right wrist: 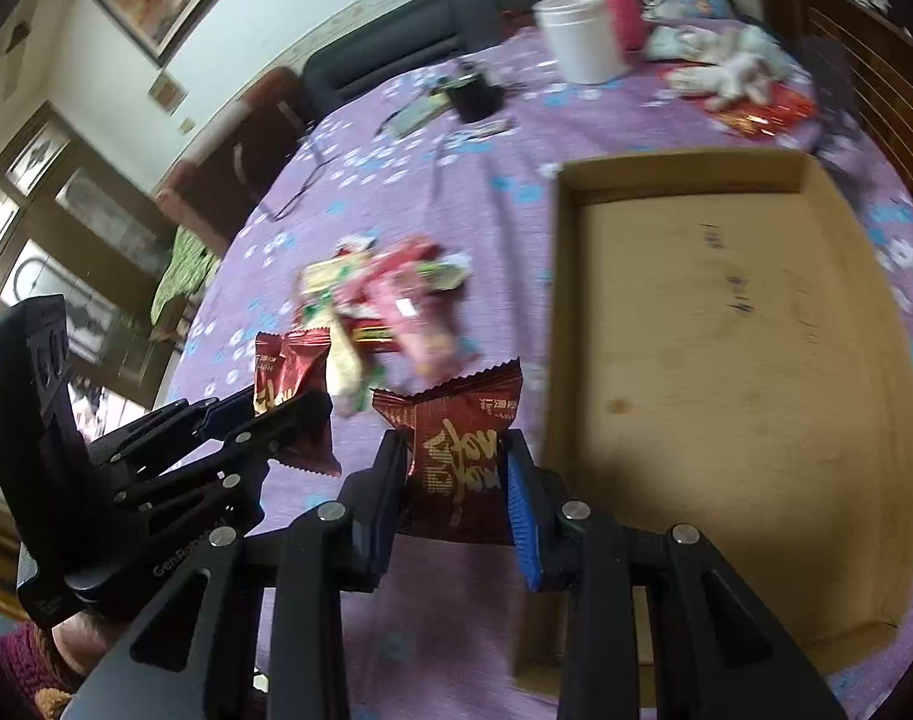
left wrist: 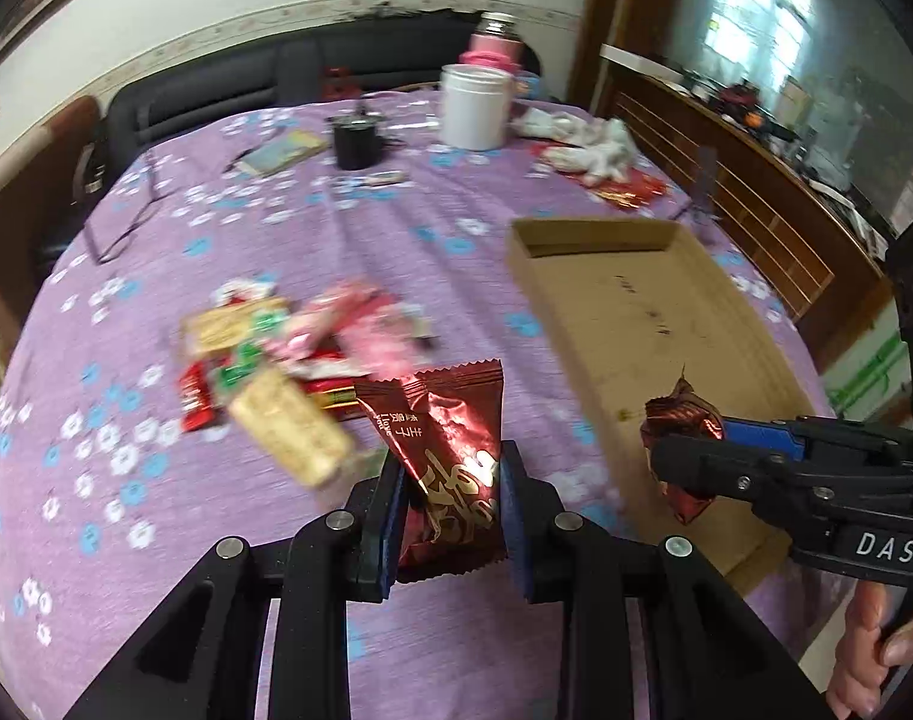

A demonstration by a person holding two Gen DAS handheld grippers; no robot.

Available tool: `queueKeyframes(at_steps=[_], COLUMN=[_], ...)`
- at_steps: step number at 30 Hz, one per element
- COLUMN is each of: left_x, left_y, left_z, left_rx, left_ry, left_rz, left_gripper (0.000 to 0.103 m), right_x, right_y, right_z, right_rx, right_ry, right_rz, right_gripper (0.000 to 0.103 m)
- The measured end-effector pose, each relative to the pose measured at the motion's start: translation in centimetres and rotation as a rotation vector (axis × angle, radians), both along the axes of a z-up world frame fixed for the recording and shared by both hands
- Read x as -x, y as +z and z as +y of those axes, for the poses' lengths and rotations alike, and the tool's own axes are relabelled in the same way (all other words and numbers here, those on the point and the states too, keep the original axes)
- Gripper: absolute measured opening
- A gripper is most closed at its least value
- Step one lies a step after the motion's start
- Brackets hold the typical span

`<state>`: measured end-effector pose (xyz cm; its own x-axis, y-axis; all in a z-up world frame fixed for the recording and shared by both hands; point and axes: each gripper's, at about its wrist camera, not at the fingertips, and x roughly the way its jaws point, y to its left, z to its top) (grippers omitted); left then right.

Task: Organize snacks
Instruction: 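Carry both red-gold packets into the cardboard tray and open both grippers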

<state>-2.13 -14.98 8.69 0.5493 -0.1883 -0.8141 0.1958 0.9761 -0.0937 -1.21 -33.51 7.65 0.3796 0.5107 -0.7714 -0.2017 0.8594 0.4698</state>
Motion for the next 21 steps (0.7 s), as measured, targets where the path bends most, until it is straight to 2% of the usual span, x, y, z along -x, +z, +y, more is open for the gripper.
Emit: queueKeyframes(at_steps=[11, 21], left_x=[-4.3, -9.7], left_y=[-0.4, -3.4], left_z=[-8.9, -13.9], left_rx=[0.042, 0.032], left_ry=[-0.123, -0.114], left_rz=[0.049, 0.106], left_gripper=[0.029, 0.028], right_x=[-2.4, -10.2], right_y=[-0.2, -2.5], right_z=[-9.0, -11.6], right_rx=[0.003, 0.034], right_ry=[-0.173, -0.192], right_rz=[0.020, 0.070], right_gripper=[0.031, 0.031])
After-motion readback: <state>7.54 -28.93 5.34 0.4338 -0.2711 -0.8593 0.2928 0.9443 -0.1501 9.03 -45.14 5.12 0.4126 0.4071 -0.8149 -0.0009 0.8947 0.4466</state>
